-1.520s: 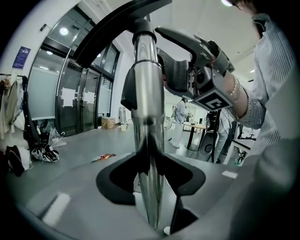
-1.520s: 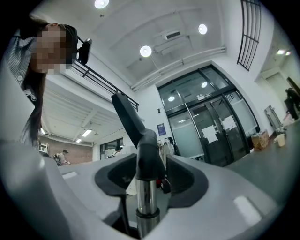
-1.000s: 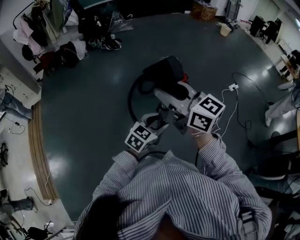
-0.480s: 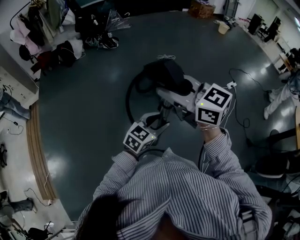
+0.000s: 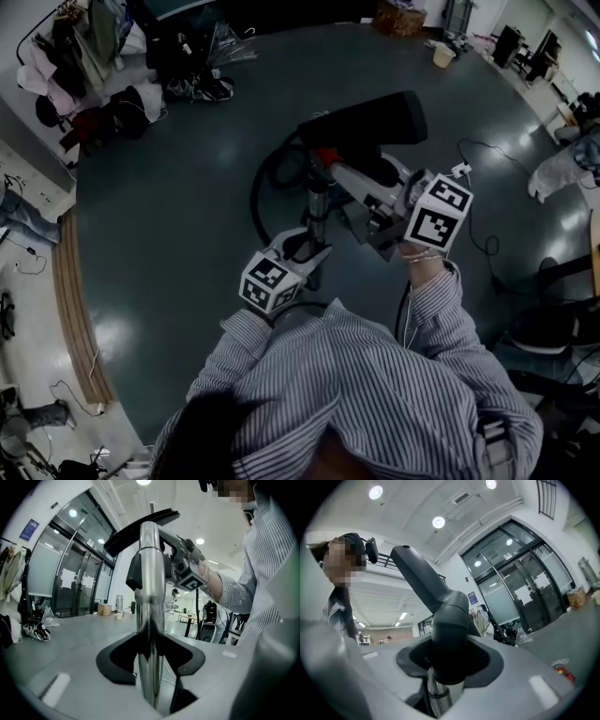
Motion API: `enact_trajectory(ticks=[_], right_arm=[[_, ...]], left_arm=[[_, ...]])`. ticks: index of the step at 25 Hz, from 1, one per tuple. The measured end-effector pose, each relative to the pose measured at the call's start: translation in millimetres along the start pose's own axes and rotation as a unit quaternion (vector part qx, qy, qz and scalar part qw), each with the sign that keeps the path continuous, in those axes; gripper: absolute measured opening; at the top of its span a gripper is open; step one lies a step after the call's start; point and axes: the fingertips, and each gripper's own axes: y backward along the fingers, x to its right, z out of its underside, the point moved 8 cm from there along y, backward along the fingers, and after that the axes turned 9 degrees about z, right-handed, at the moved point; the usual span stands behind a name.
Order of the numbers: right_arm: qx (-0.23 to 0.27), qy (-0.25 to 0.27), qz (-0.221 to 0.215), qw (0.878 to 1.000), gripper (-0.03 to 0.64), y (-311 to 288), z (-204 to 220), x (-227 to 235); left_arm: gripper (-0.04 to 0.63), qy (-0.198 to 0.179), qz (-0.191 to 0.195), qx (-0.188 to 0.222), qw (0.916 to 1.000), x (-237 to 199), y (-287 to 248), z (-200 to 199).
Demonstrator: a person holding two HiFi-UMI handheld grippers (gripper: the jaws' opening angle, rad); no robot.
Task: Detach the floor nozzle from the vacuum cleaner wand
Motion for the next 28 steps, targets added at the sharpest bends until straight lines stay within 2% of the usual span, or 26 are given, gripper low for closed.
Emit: enact_trajectory(ticks=[4, 9, 15, 20, 28], right_arm=[[0.002, -0.054, 0.032, 0.998, 0.16, 14.3, 35.2, 12.1], [0.011, -0.085, 0.074, 0.994, 0.16, 27.4, 60.5, 22.2], [0.014, -0.174, 0.108, 0.979, 0.161, 47.3, 110.6, 32.9], [0.0, -0.218, 0.13, 0.967, 0.16, 50.3, 145.9, 33.1], [-0.003, -0.216, 0.128, 0.968, 0.16, 49.2, 150.3, 35.8]], left_arm=[[0.181, 0.011, -0.02, 0.013, 0.9997, -1.7, 9.3, -5.9], [0.181, 0.026, -0.054, 0.027, 0.9979, -7.3, 27.1, -18.2], [0.181, 0.049, -0.103, 0.046, 0.9924, -7.8, 43.2, -13.5], [0.181, 0.061, -0.104, 0.036, 0.992, -7.9, 45.5, -0.3], [0.181, 0.059, -0.088, 0.005, 0.9943, -9.0, 32.6, 11.6]])
